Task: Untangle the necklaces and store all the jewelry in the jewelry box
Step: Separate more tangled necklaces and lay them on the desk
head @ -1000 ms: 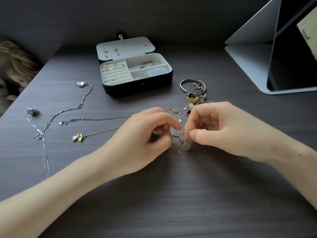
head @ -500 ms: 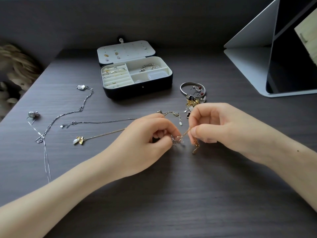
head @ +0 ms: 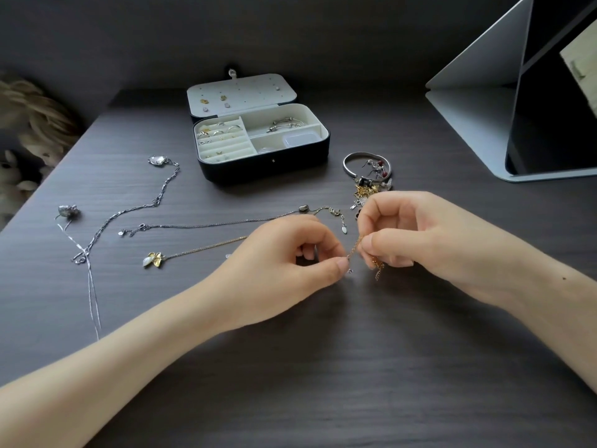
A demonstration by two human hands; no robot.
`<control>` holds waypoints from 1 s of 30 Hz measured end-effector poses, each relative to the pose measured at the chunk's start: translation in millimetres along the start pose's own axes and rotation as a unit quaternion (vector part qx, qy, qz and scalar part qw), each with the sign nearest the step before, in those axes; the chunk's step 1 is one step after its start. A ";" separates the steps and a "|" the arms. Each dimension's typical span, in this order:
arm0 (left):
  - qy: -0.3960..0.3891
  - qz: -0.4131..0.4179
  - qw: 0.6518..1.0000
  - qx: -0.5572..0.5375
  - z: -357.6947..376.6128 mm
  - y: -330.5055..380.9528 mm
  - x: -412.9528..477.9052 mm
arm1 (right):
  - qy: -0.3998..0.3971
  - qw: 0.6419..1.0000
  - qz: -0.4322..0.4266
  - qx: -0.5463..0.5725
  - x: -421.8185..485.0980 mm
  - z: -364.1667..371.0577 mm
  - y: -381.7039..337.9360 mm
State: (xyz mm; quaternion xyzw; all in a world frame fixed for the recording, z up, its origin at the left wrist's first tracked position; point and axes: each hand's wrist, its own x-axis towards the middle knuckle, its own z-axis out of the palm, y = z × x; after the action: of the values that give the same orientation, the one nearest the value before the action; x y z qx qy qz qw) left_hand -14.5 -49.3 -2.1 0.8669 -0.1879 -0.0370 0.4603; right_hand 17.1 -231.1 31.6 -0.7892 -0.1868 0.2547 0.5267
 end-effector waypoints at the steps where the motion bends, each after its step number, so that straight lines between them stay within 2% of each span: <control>1: 0.003 -0.003 1.000 0.000 -0.4 -0.2 0.3 | -0.001 1.000 0.001 0.001 -0.2 -0.3 0.0; 6: 0.012 -0.007 1.000 -0.006 -0.7 -0.4 0.6 | -0.002 1.000 0.002 -0.001 -0.9 -1.5 0.7; 11: 0.022 -0.003 1.000 0.006 0.2 -0.8 0.5 | 0.024 0.996 -0.028 -0.082 -0.5 0.1 8.0; 20: 0.061 0.030 0.994 0.079 6.8 -2.2 0.0 | 0.034 0.981 -0.089 -0.169 -1.4 5.7 8.7; 25: 0.075 0.102 0.973 0.194 7.9 -4.9 0.4 | 0.060 0.972 -0.095 -0.206 -0.9 9.8 10.9; 30: 0.072 0.105 0.969 0.211 6.3 -6.7 -0.8 | 0.054 0.971 -0.084 -0.215 -0.6 10.5 10.8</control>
State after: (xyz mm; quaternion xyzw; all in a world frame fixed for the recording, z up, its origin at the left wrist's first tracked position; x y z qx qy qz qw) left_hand -14.7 -50.6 -11.2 0.9202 -0.2478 0.1149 0.2803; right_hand 10.7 -227.8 18.5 -0.8780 -0.2745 0.1203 0.3732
